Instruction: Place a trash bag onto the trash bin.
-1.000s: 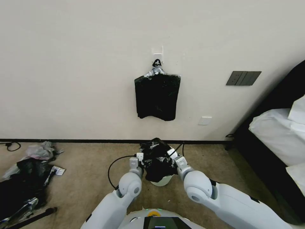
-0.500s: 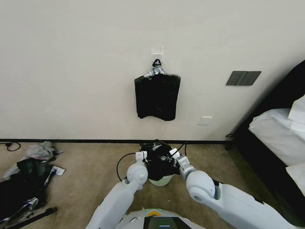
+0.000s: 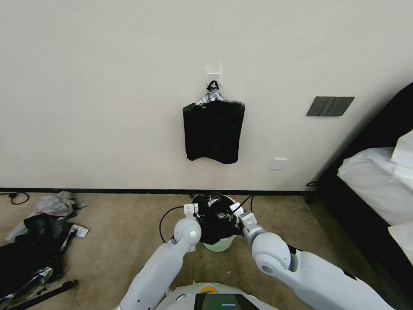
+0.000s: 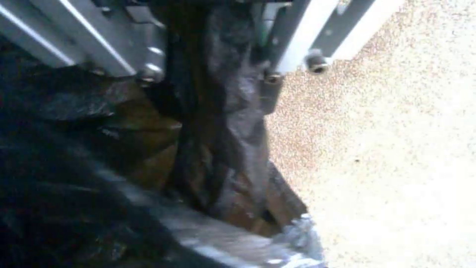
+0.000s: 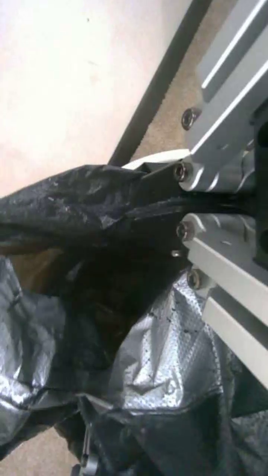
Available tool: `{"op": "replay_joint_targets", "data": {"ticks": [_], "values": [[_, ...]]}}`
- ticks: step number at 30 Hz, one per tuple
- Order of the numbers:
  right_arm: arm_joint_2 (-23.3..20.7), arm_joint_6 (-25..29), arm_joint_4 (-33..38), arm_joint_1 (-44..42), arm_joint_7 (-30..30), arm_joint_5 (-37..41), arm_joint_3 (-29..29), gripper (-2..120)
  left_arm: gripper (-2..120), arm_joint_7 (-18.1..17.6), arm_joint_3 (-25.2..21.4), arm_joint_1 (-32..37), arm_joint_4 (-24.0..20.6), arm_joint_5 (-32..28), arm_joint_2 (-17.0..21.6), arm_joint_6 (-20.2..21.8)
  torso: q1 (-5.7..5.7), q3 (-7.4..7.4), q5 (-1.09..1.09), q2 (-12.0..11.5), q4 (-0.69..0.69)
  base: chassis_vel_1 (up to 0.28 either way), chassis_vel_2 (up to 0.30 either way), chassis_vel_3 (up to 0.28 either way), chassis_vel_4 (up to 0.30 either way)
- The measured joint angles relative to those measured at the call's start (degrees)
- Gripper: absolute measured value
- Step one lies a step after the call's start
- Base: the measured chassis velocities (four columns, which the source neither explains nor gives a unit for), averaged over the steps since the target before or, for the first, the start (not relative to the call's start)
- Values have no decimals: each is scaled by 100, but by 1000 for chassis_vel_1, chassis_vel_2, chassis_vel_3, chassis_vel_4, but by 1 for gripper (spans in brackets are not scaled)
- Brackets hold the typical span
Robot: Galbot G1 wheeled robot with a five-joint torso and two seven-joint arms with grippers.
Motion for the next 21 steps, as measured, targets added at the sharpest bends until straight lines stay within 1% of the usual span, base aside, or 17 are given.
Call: {"op": "replay_joint_targets", "data": {"ticks": [1,2,3,4,6,7,10,11,13,14,15,18,19,21], "values": [[45,2,-4,-34,-1,9,52,0,15,49,-11,35,-13,52,10,-63,0,0,0,0,0,0,0,0,0],[45,2,-4,-34,-1,9,52,0,15,49,-11,35,-13,52,10,-63,0,0,0,0,0,0,0,0,0],[103,6,-7,-67,-2,22,117,0,8,115,-25,77,-34,106,29,-138,0,1,0,0,0,0,0,0,0],[146,16,-9,-93,-2,46,172,0,4,190,-38,123,-65,155,52,-206,0,1,-1,0,0,0,0,0,0],[204,58,-10,-140,-2,99,266,0,1,293,-71,202,-123,209,90,-314,0,2,-3,0,-2,0,0,0,0],[204,58,-10,-140,-2,99,266,0,1,293,-71,202,-123,209,90,-314,0,2,-3,0,-2,0,0,0,0],[304,127,0,-296,-1,183,567,0,1,433,-179,362,-261,237,184,-482,1,2,-4,-1,-3,0,0,0,0],[304,127,0,-296,-1,183,567,0,1,433,-179,362,-261,237,184,-482,1,2,-4,-1,-3,0,0,0,0],[319,188,23,-461,-64,228,905,0,1,521,-300,467,-373,248,271,-584,1,2,-4,-1,-4,0,0,0,0],[324,229,25,-567,-117,246,1125,0,1,561,-377,524,-447,261,325,-648,1,2,-1,-1,-1,0,0,0,0],[324,229,25,-567,-117,246,1125,0,1,561,-377,524,-447,261,325,-648,1,2,-1,-1,-1,0,0,0,0],[345,296,3,-810,-285,287,1604,0,1,643,-499,632,-631,245,428,-738,1,2,-2,-1,-1,0,0,0,0],[345,296,3,-810,-285,287,1604,0,1,643,-499,632,-631,245,428,-738,1,2,-2,-1,-1,0,0,0,0],[365,341,-44,-1019,-410,368,1921,0,1,698,-605,721,-772,201,506,-774,1,2,-1,-1,0,0,0,0,0]]}}
